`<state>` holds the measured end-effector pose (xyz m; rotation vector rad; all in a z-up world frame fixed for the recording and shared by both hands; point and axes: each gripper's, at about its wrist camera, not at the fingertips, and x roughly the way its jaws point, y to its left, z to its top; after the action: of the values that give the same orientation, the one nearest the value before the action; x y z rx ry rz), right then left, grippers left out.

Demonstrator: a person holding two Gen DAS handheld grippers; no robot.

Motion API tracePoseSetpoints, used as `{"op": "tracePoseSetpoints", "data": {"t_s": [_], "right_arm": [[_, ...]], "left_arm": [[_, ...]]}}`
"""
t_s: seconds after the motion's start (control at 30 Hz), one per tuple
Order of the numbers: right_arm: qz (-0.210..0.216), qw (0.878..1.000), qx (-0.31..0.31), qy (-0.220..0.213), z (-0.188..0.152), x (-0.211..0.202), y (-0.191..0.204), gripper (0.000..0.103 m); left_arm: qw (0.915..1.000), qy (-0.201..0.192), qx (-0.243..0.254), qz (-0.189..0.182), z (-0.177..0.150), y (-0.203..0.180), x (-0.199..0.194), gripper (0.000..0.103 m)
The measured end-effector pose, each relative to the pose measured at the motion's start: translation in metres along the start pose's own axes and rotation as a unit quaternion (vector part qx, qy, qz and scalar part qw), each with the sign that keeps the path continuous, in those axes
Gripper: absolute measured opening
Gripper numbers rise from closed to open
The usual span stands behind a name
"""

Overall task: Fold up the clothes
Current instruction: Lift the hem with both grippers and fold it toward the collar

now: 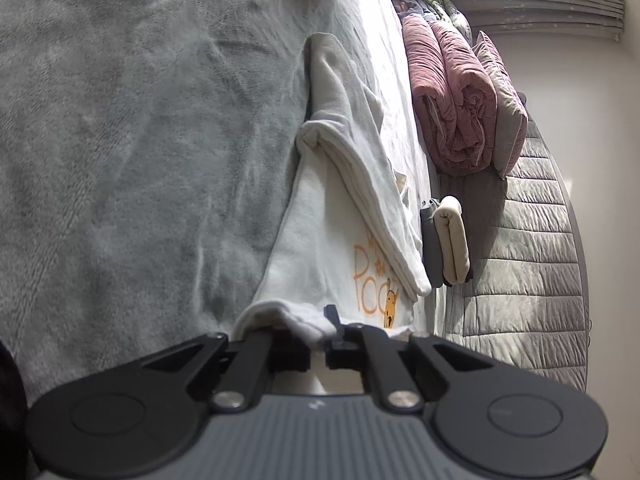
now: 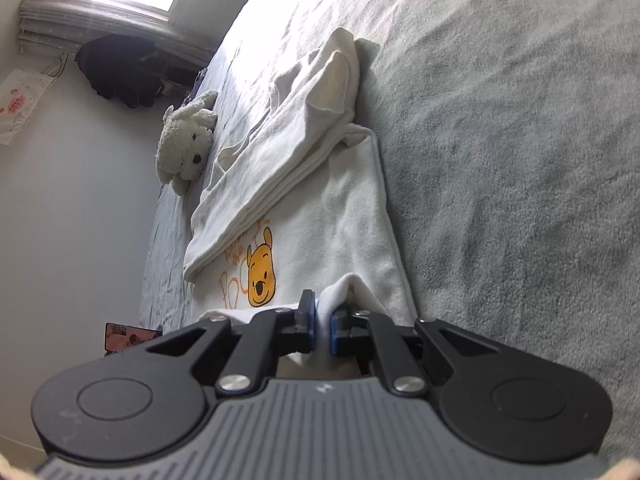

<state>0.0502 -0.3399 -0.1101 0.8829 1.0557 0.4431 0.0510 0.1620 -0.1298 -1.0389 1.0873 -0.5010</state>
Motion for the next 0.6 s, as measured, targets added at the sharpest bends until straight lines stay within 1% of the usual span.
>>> {"op": "tracePoseSetpoints", "data": {"t_s": [0.2,0.3,0.37,0.43,0.5,0.53,0.57,0.6], "right_arm": [[-0.006,1.000,0.009,-0.007,-0.001,-0.007,0.004,0.009],[0.001,1.000,0.024,-0.015,0.000,-0.011,0.004,0.013],[0.007,0.999,0.035,-0.021,0.003,-0.016,0.003,0.013],[0.011,0.999,0.042,-0.027,0.006,-0.020,0.002,0.016],[0.011,0.998,0.043,-0.038,0.008,-0.024,0.003,0.019],[0.010,0.998,0.041,-0.044,0.009,-0.027,0.003,0.023],[0.009,0.998,0.040,-0.052,0.010,-0.029,0.004,0.033],[0.008,0.997,0.040,-0.062,0.011,-0.032,0.004,0.039]], "left_arm": [[1.0000,-0.008,0.000,0.003,0.002,-0.006,0.004,0.006],[0.9999,-0.011,-0.001,0.000,0.004,-0.009,0.003,0.009],[0.9997,-0.022,0.000,-0.005,0.007,-0.010,-0.001,0.018],[0.9992,-0.041,0.001,-0.006,0.009,-0.012,-0.007,0.025],[0.9985,-0.053,0.012,-0.005,0.011,-0.018,-0.012,0.031],[0.9978,-0.061,0.023,-0.002,0.012,-0.021,-0.014,0.036],[0.9969,-0.071,0.035,0.002,0.012,-0.025,-0.016,0.038],[0.9956,-0.081,0.046,0.009,0.012,-0.027,-0.018,0.039]]}}
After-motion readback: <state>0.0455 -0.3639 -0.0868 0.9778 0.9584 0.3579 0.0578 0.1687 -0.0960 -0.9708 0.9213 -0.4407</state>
